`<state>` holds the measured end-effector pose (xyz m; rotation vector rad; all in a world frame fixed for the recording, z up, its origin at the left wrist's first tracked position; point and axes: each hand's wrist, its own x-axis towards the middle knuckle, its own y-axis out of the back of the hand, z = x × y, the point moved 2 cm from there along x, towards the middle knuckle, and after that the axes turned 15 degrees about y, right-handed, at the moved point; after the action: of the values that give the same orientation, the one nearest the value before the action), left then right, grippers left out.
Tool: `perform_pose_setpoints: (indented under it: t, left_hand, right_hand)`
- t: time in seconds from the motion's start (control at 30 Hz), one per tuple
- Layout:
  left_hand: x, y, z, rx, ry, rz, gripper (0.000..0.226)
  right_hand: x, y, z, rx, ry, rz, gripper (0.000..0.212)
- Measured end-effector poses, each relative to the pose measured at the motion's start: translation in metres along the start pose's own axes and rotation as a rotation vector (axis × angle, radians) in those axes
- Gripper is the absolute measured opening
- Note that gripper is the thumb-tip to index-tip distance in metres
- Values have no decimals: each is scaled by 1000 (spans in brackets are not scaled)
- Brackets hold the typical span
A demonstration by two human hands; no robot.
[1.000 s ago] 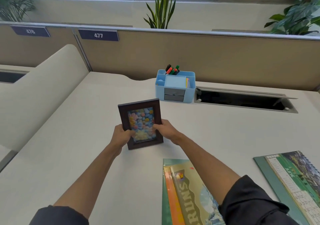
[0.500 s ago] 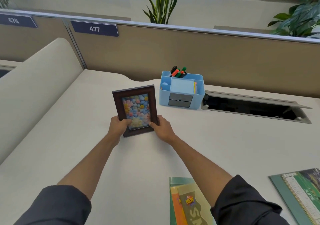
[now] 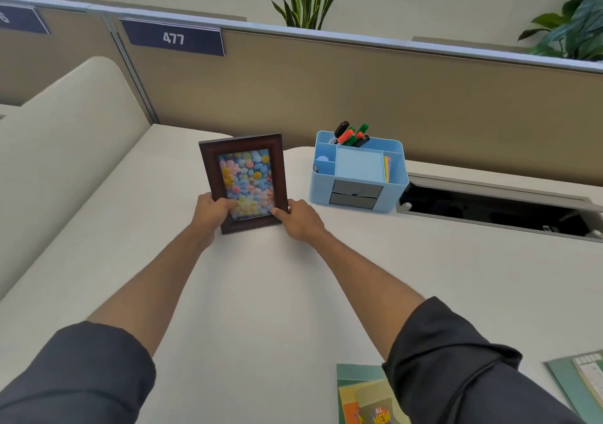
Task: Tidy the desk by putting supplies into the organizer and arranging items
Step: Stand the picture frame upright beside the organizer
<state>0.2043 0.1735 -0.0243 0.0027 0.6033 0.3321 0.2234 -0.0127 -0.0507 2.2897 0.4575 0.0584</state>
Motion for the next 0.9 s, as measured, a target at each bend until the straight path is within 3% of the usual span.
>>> perform_pose_setpoints:
  t: [0.33,0.53,0.63,0.77,0.9]
  left_hand:
    - [28,0,20,69,12,-48,33]
    - [15,27,0,66,-29,-73,78]
    - [7,48,-23,7,-42,-15,90]
    - [-21,59,-49,30,-55,28,88]
    - [-48,58,-73,297,-106,79,84]
  right_hand:
    - [23,10,-2,-119,-39,-96,68]
    - [-2,16,3,6,-40,-62,85]
    - [-24,17,11,64,-24,-58,80]
    - [-55,20,20,68,-8,-88,72]
    - [-90,22,26,-39,0,-87,63]
